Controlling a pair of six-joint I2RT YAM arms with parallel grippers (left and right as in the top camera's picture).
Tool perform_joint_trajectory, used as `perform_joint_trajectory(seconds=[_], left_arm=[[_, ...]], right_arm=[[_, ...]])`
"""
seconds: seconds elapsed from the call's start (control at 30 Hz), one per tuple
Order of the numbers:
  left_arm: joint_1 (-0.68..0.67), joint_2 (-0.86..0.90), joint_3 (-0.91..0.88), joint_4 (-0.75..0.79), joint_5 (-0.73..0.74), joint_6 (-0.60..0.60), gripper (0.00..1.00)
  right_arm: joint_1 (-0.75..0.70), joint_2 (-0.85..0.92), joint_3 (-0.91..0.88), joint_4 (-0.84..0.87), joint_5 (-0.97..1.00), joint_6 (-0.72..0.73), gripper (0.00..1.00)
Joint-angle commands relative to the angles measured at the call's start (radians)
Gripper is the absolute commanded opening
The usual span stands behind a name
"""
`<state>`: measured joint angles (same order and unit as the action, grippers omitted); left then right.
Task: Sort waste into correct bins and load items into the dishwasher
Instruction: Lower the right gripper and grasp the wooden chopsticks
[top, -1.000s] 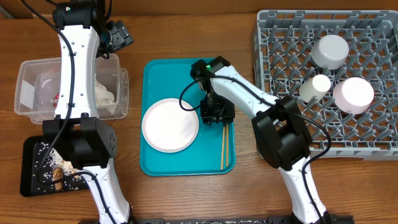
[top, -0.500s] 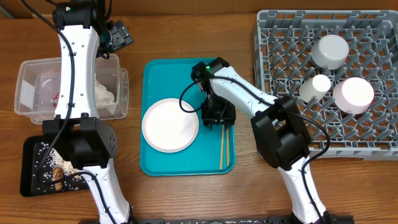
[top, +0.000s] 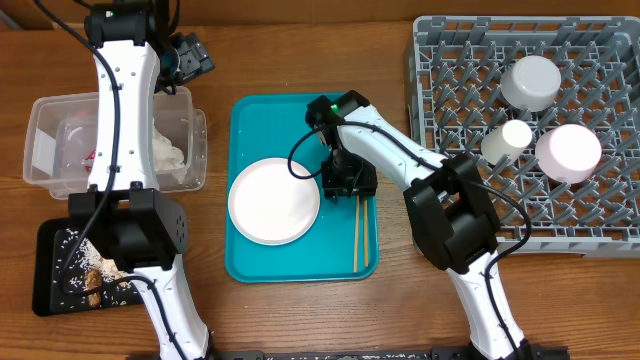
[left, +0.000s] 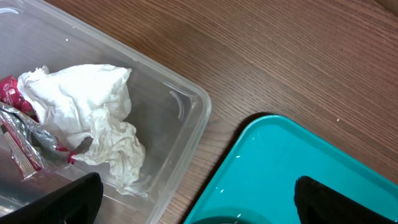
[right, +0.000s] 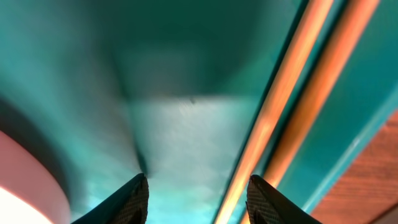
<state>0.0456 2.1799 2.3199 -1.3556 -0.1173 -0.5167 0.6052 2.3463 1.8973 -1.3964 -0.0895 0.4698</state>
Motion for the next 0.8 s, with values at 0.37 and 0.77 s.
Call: perform_joint_trajectory(seconds=[0.37, 0.77], left_arm=[[-0.008, -0.002, 0.021, 0.002, -0.016, -0.006, 1.0], [-0.008, -0.002, 0.021, 0.002, -0.016, -0.006, 1.0]], right_arm=[[0.008, 0.005, -0.047, 0.079, -0.001, -0.005, 0.26], [-0.011, 0.005, -0.026, 0.117, 0.001, -0.005, 0.04]])
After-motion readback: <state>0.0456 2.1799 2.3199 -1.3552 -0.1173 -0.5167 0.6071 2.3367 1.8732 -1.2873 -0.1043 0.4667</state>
